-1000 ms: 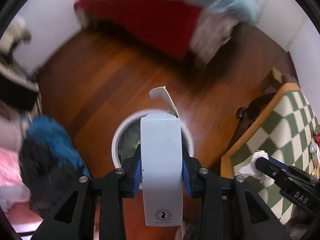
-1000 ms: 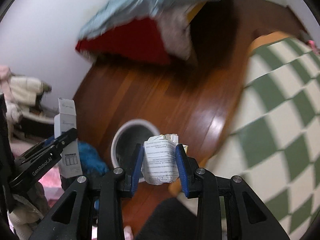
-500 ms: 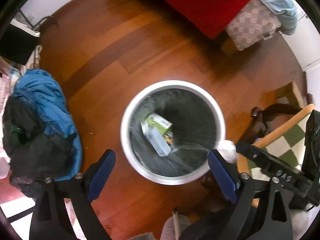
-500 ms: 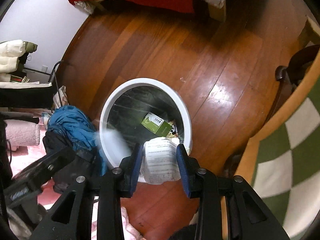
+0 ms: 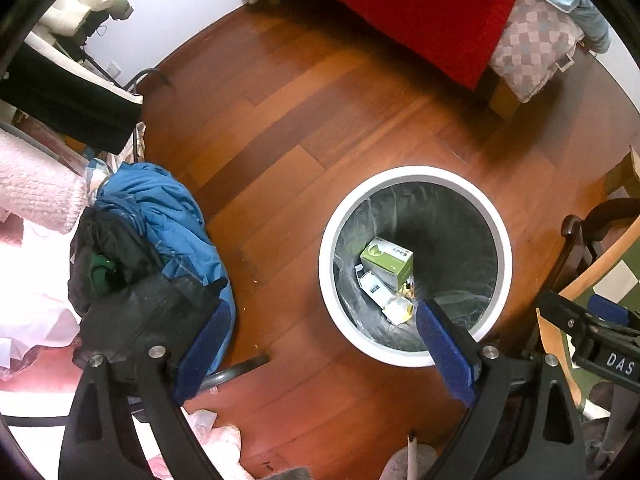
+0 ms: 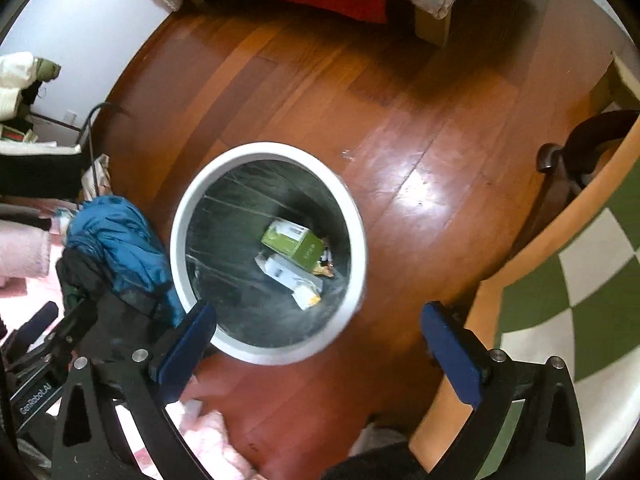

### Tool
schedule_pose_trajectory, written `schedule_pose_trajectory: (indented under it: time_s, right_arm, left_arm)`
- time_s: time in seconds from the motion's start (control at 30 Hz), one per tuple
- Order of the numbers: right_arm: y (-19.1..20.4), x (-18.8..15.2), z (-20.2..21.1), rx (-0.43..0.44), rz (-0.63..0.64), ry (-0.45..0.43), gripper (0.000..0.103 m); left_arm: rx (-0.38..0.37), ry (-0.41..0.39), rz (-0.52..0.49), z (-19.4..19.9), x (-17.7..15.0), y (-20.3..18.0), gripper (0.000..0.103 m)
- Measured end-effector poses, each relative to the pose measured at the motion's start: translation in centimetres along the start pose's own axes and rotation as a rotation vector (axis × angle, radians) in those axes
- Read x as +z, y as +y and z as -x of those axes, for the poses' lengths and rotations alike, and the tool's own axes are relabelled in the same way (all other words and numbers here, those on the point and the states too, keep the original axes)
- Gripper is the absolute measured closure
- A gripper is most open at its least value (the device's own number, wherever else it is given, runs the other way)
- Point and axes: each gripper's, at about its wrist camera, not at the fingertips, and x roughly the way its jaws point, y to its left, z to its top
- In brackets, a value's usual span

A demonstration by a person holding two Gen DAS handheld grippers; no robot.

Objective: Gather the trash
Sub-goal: 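Move both tools back from the bin toward the table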

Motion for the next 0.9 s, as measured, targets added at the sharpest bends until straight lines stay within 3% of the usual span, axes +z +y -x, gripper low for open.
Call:
schedule_pose_trajectory:
  time_s: [0.17, 0.4, 0.9]
  right_arm:
    - [0.6, -1.6, 1.9, -0.050, 0.045, -0.032, 0.000]
    - [1.2, -3.4, 5.6, -0.048, 0.076, -0.080, 0.000]
    - [1.9, -8.4, 18.3, 0.045, 0.116, -0.251, 0.000]
  left_arm:
    - [-0.009, -0.031, -0.003, 1.9, -0.6, -0.2, 0.008]
    - [-0.028, -0.093, -0.002, 6.0, -1.4, -0.1, 0.008]
    - [-0.101, -0.284, -0.017, 17.8, -3.8, -0.2, 0.008]
